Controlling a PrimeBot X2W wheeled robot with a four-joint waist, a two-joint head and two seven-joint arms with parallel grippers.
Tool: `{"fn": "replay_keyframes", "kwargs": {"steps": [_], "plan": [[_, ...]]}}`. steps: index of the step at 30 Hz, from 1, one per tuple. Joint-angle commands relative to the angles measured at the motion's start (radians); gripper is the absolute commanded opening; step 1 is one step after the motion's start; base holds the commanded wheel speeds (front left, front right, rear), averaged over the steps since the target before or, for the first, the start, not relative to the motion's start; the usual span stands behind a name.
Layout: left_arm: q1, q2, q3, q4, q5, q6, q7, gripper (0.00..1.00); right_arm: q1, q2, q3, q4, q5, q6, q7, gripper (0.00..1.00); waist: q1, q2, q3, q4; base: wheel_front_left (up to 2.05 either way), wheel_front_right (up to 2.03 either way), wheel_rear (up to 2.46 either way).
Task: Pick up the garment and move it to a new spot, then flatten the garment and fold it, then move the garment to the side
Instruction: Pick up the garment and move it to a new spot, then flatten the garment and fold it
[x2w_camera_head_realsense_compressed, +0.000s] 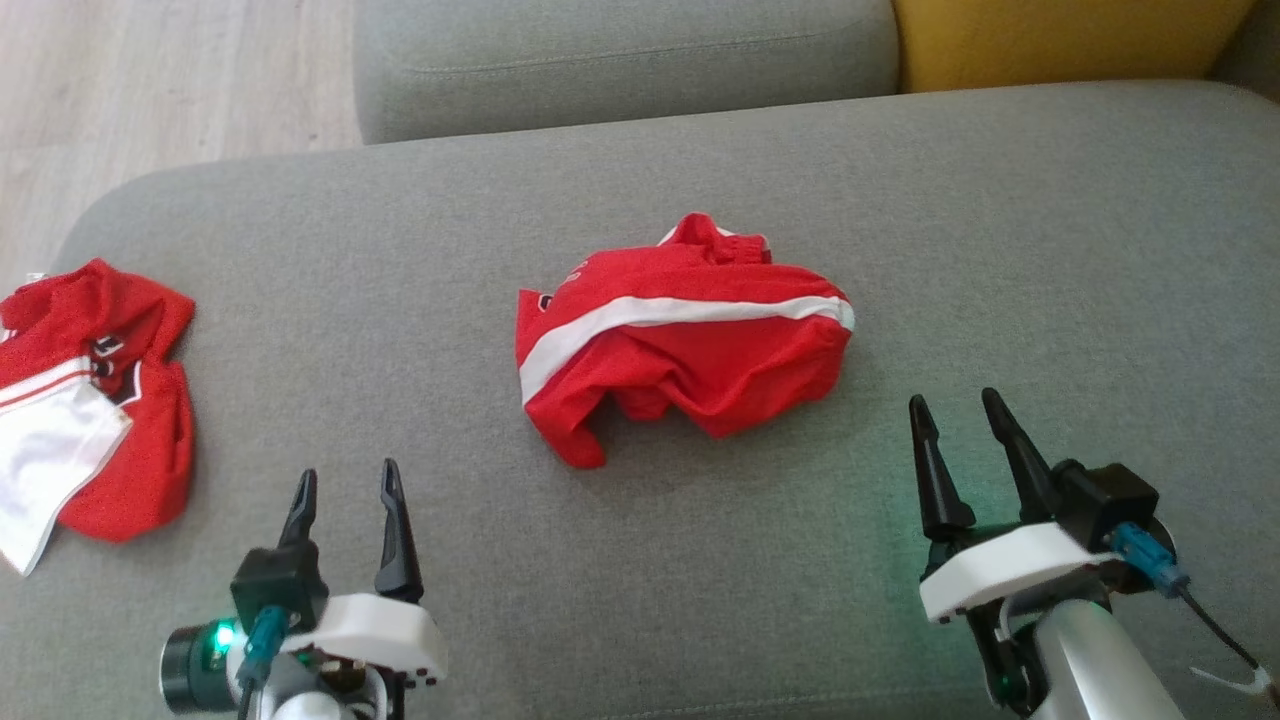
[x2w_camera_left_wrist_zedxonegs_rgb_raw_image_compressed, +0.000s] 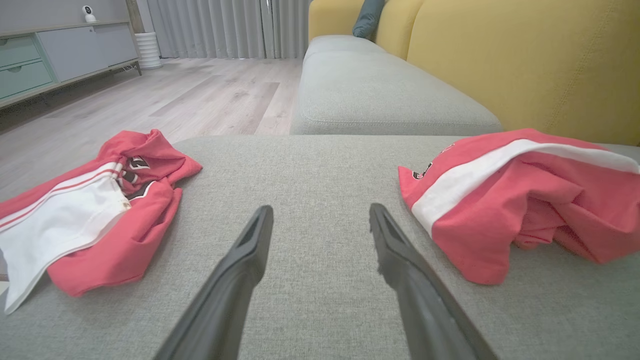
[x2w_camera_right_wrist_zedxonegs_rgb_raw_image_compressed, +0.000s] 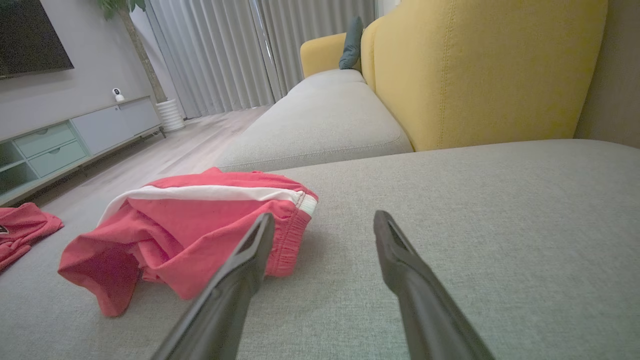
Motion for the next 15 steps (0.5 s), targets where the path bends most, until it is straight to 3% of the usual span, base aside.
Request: {"fn": "replay_keyframes", "kwargs": {"steps": [1, 15], "plan": [[-0.020, 0.002, 0.029, -0.039, -0.006, 0.007, -0.012, 1.00, -0.024, 0.003, 0.019, -0.022, -0.009, 0.008, -0.011, 1.00, 0.0001, -0.0001, 0.000, 0.005, 0.00, 0.00, 0.00], [-0.076, 0.002, -0.036, -0.052, -0.013, -0.004, -0.012, 1.00, -0.090, 0.003, 0.013, -0.005, 0.042, 0.008, -0.011, 1.00, 0.0001, -0.0001, 0.081, 0.041, 0.00, 0.00, 0.00]]}}
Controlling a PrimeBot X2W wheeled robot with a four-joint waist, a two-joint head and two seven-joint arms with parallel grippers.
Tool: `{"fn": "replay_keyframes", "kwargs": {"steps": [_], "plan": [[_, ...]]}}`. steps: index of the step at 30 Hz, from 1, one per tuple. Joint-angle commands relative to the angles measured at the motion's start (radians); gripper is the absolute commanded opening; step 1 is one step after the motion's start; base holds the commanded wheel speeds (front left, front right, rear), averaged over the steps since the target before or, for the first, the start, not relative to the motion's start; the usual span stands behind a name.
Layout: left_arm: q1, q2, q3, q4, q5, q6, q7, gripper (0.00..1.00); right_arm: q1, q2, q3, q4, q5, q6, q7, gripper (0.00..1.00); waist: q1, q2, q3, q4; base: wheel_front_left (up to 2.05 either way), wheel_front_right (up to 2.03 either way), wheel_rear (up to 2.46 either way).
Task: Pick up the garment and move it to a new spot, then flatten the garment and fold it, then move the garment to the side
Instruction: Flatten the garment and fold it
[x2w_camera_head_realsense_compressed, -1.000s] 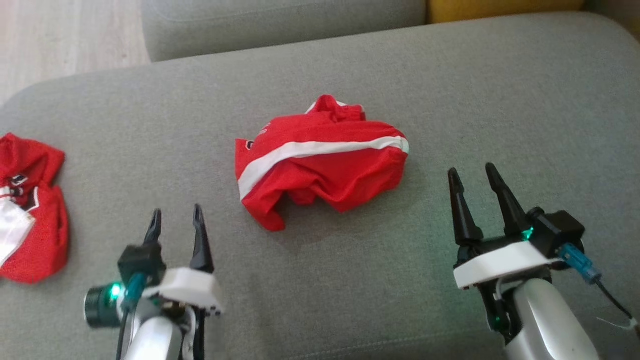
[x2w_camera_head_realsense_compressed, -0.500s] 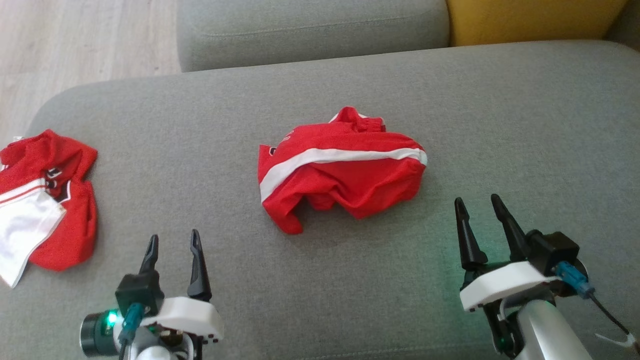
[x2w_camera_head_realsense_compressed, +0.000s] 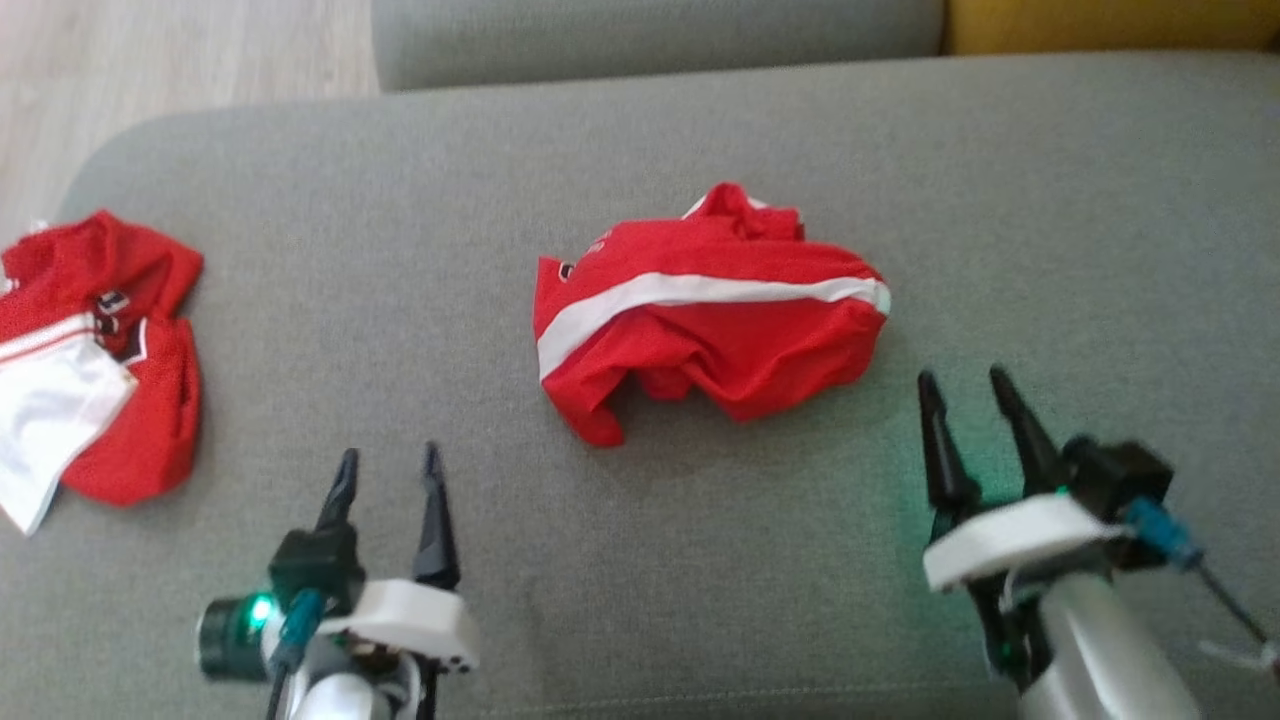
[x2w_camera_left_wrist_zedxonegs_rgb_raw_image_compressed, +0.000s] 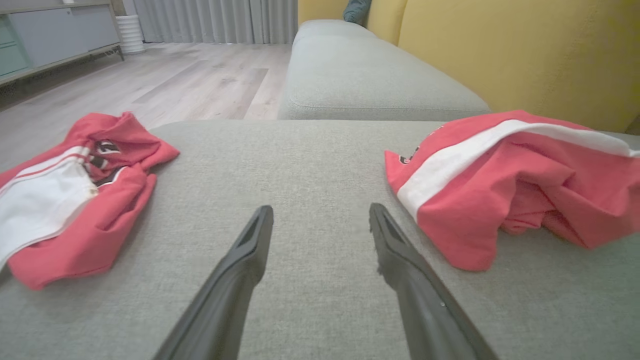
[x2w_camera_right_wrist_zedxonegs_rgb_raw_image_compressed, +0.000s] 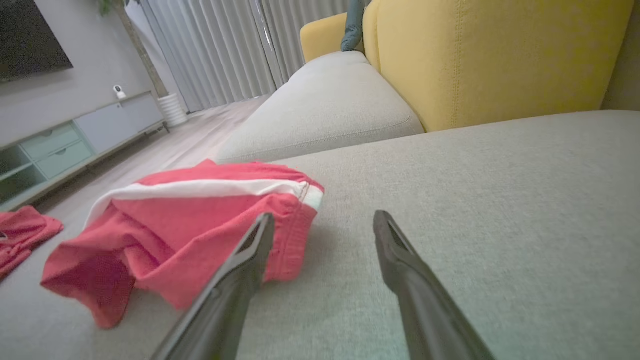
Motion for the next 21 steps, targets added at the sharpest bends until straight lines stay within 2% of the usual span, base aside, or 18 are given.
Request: {"fn": "replay_keyframes", "kwargs": {"steps": [1, 11, 21], "plan": [[-0.068, 0.001, 0.018, -0.038, -0.002, -0.003, -0.012, 1.00, -0.074, 0.002, 0.014, -0.025, 0.030, 0.008, -0.011, 1.00, 0.0001, 0.0000, 0.035, 0.010, 0.00, 0.00, 0.00], [-0.153, 0.001, -0.056, -0.032, 0.008, -0.007, -0.012, 1.00, -0.231, -0.015, 0.022, 0.071, 0.170, 0.008, -0.011, 1.00, 0.0001, 0.0000, 0.153, 0.049, 0.00, 0.00, 0.00], [-0.187, 0.001, -0.094, -0.033, 0.002, -0.002, -0.012, 1.00, -0.273, -0.029, 0.096, 0.136, 0.388, 0.008, -0.011, 1.00, 0.0001, 0.0000, 0.182, 0.078, 0.00, 0.00, 0.00]]}}
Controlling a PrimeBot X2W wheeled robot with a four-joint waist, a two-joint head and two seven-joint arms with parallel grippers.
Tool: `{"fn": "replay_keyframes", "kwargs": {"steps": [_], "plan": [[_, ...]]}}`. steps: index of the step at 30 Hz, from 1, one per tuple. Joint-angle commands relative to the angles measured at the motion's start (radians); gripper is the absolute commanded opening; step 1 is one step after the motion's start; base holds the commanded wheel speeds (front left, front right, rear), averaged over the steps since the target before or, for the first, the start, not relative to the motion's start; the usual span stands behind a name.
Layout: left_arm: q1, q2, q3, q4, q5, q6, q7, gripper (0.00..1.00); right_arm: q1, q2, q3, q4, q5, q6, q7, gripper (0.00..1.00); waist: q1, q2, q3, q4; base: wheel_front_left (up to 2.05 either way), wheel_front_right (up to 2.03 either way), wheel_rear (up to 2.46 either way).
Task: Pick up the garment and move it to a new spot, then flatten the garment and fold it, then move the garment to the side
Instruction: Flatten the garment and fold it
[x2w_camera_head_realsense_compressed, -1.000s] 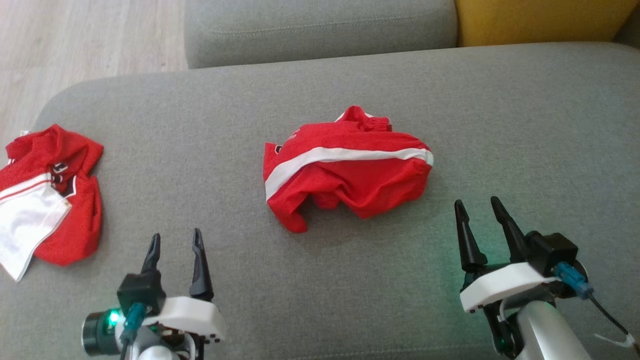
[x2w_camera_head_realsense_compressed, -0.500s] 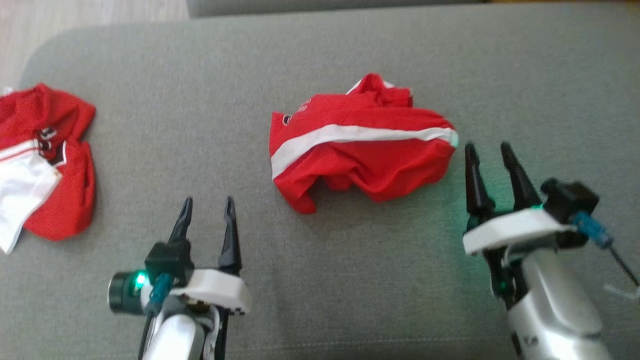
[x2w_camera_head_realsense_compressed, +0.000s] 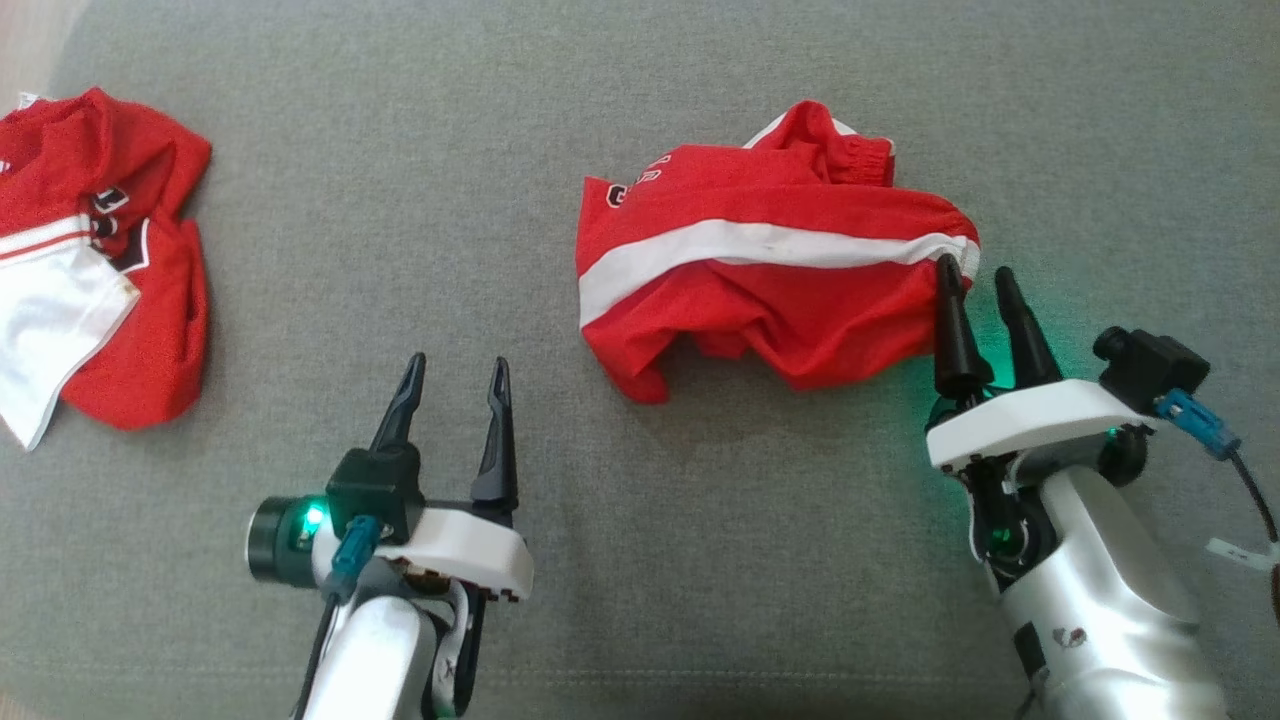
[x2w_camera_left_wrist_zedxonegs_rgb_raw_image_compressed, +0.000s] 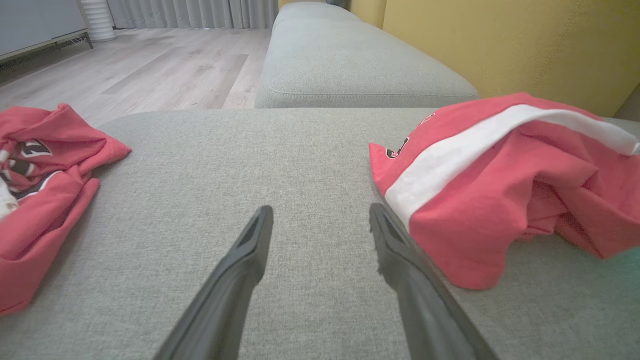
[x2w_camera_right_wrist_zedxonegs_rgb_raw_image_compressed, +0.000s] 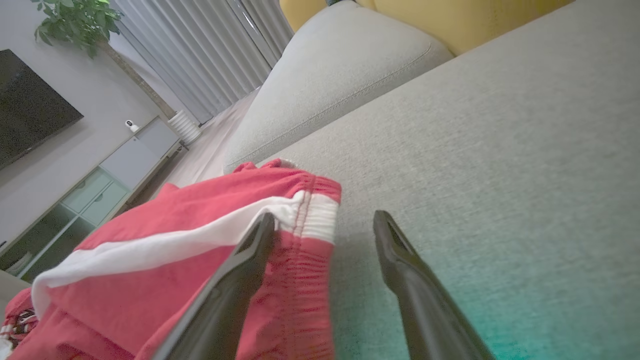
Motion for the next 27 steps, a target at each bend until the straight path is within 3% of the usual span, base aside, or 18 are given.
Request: {"fn": "replay_keyframes", "kwargs": {"steps": [1, 5, 11, 15, 16, 17, 18, 21, 27], "plan": [[-0.035, 0.003, 0.024, -0.032, 0.002, 0.002, -0.012, 1.00, -0.030, -0.009, 0.044, -0.025, 0.033, 0.008, -0.011, 1.00, 0.0000, 0.0000, 0.003, 0.003, 0.00, 0.00, 0.00], [-0.035, 0.003, 0.027, -0.032, 0.003, 0.000, -0.012, 1.00, -0.038, -0.034, 0.102, -0.032, 0.110, 0.008, -0.011, 1.00, 0.0000, 0.0000, 0.007, 0.005, 0.00, 0.00, 0.00], [-0.032, 0.003, 0.026, -0.030, 0.002, -0.002, -0.012, 1.00, -0.039, -0.056, 0.139, -0.054, 0.182, 0.008, -0.011, 0.87, 0.0000, 0.0000, 0.010, 0.008, 0.00, 0.00, 0.00], [-0.033, 0.003, 0.023, -0.028, -0.001, -0.003, -0.012, 1.00, -0.043, -0.068, 0.159, -0.053, 0.240, 0.008, -0.011, 0.73, 0.0000, 0.0000, 0.013, 0.012, 0.00, 0.00, 0.00], [-0.034, 0.003, 0.022, -0.028, -0.001, -0.003, -0.012, 1.00, -0.046, -0.073, 0.166, -0.050, 0.250, 0.008, -0.011, 0.53, 0.0000, 0.0000, 0.014, 0.014, 0.00, 0.00, 0.00], [-0.035, 0.003, 0.022, -0.027, -0.002, -0.003, -0.012, 1.00, -0.050, -0.078, 0.172, -0.048, 0.258, 0.008, -0.011, 0.42, 0.0000, 0.0000, 0.015, 0.015, 0.00, 0.00, 0.00], [-0.035, 0.003, 0.022, -0.027, -0.002, -0.003, -0.012, 1.00, -0.050, -0.078, 0.172, -0.048, 0.258, 0.008, -0.011, 0.42, 0.0000, 0.0000, 0.015, 0.015, 0.00, 0.00, 0.00], [-0.037, 0.003, 0.025, -0.028, -0.003, -0.001, -0.012, 1.00, -0.060, -0.091, 0.178, -0.049, 0.265, 0.008, -0.011, 0.00, 0.0000, 0.0000, 0.018, 0.014, 0.00, 0.00, 0.00], [-0.031, 0.003, 0.022, -0.027, -0.011, 0.000, -0.012, 1.00, -0.047, -0.124, 0.145, -0.065, 0.201, 0.008, -0.011, 0.00, 0.0000, 0.0000, -0.001, -0.007, 0.00, 0.00, 0.00]]}}
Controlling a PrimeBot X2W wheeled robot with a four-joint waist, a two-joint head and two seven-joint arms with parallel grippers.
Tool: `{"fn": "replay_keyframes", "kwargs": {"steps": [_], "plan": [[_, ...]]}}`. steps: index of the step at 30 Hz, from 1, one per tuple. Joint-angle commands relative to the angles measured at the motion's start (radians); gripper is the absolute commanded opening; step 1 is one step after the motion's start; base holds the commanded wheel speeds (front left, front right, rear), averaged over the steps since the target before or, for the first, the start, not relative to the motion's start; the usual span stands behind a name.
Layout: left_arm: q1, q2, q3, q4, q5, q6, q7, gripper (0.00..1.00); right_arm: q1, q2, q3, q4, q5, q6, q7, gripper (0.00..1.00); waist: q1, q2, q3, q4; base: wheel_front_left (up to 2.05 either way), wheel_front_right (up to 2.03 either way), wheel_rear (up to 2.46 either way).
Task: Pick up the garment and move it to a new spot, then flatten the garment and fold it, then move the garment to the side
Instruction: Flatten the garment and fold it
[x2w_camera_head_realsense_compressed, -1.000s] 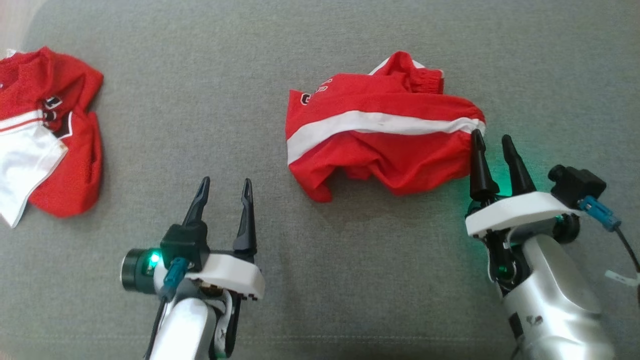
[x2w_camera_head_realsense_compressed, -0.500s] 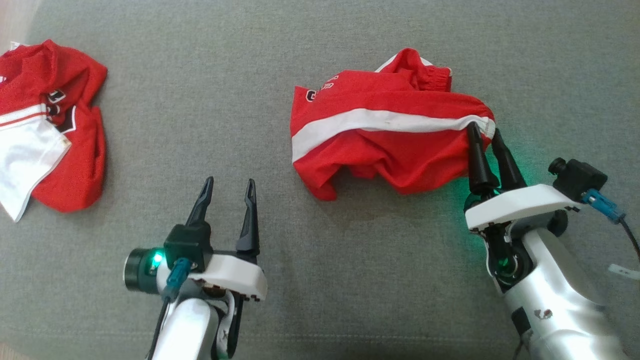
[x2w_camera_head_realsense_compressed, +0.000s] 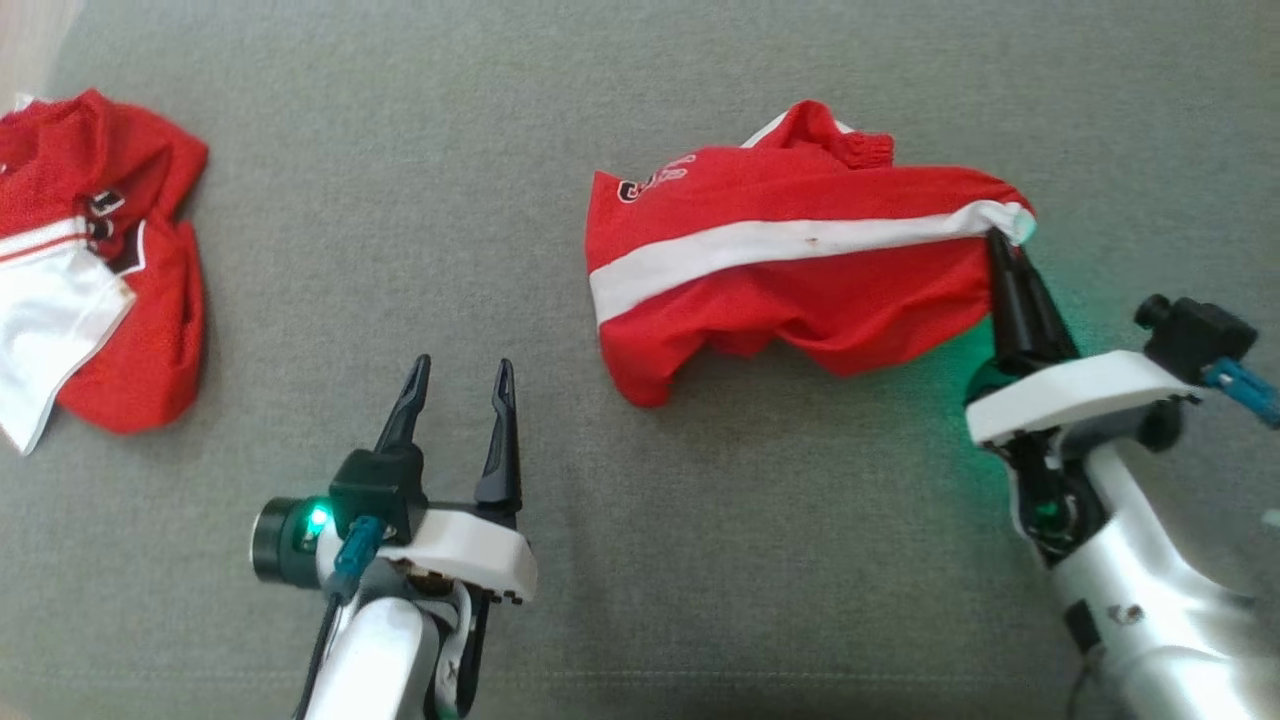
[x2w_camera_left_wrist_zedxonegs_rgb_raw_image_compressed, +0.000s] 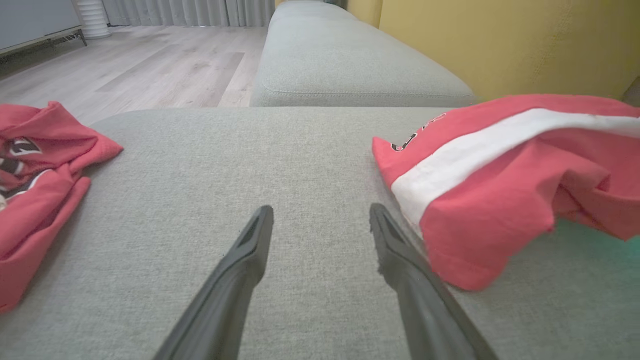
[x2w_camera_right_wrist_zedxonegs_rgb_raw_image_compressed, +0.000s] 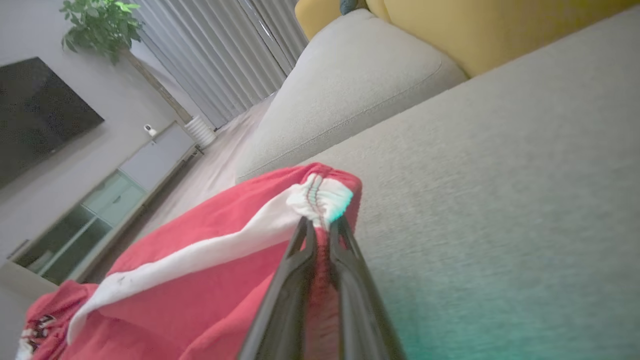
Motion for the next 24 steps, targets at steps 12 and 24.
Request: {"fn": "replay_keyframes", "kwargs": {"steps": [12, 24], "plan": [[-0.032, 0.003, -0.014, -0.012, -0.048, -0.001, -0.012, 1.00, 0.027, -0.104, -0.061, 0.064, -0.455, 0.008, -0.011, 0.00, 0.0000, 0.0000, -0.052, -0.065, 0.00, 0.00, 0.00], [-0.008, 0.003, 0.001, 0.012, -0.050, 0.017, -0.012, 1.00, 0.093, 0.031, -0.323, -0.029, -0.680, 0.008, -0.011, 1.00, 0.0000, 0.0000, -0.096, -0.077, 0.00, 0.00, 0.00]]}}
